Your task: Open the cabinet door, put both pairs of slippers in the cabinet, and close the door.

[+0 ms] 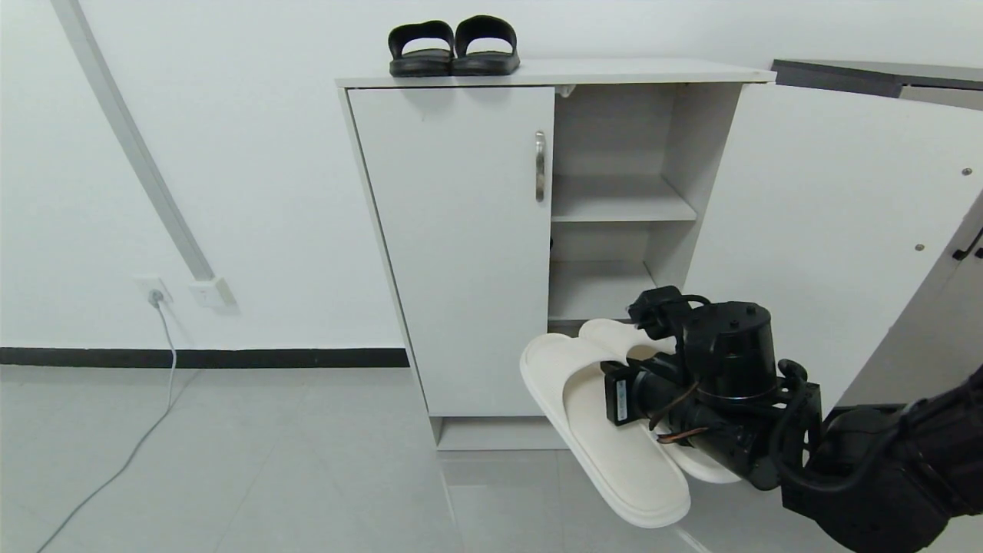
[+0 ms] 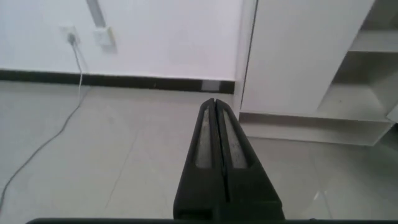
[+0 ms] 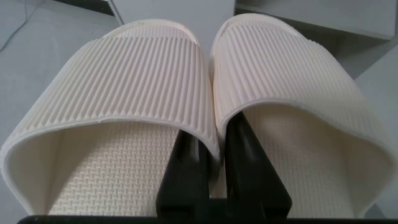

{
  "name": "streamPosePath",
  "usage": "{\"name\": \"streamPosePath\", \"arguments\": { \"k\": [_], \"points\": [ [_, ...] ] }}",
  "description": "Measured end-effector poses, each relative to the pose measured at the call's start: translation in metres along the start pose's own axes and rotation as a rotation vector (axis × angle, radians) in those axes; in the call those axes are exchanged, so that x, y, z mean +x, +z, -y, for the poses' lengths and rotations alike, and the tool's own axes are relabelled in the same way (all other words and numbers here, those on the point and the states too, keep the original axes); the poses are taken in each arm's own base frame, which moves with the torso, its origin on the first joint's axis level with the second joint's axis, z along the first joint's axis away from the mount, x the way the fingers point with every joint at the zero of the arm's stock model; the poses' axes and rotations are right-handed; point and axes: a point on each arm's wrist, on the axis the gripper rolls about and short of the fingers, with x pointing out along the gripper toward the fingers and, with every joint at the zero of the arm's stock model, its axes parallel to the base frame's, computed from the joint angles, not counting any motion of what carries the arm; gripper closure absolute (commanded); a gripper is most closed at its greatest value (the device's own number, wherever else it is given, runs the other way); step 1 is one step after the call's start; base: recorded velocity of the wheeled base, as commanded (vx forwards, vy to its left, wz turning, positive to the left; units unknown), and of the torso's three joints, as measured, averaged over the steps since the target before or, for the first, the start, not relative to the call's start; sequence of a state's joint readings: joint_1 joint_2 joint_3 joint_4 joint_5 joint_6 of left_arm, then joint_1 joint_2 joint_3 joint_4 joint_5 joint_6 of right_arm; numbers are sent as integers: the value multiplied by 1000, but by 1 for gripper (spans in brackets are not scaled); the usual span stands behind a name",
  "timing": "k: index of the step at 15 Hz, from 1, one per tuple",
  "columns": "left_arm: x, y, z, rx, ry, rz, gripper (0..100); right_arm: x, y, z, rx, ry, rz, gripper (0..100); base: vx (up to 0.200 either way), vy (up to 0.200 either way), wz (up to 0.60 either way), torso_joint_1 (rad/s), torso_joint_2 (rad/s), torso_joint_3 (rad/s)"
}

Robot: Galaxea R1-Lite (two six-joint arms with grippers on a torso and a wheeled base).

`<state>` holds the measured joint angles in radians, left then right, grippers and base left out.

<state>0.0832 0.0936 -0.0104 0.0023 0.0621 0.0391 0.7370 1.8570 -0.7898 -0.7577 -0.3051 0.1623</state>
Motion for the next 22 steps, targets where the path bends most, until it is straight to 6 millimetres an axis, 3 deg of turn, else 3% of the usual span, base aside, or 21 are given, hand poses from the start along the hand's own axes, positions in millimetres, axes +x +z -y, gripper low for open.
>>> {"name": "streamPosePath", "arguments": {
  "k": [4, 9, 13, 17, 22],
  "points": [
    [0, -3, 2, 7, -93, 5, 100, 3, -4, -2, -6, -38, -6, 100, 0, 0, 0, 0, 0, 0],
    [0, -3, 2, 0, -93, 5, 100, 29, 6, -7, 56, -199, 56, 100, 0, 0, 0, 0, 0, 0],
    [0, -3, 2, -1, -92, 5, 100, 48, -1, -10, 57, -269, 58, 100, 0, -200, 0, 5, 1, 5],
    [0, -3, 2, -2, -92, 4, 100, 53, -9, -14, 47, -274, 42, 100, 0, -200, 0, 4, 0, 2],
    [0, -3, 2, -2, -92, 4, 100, 56, -13, -15, 41, -268, 31, 100, 0, 0, 0, 0, 0, 0]
  ]
}}
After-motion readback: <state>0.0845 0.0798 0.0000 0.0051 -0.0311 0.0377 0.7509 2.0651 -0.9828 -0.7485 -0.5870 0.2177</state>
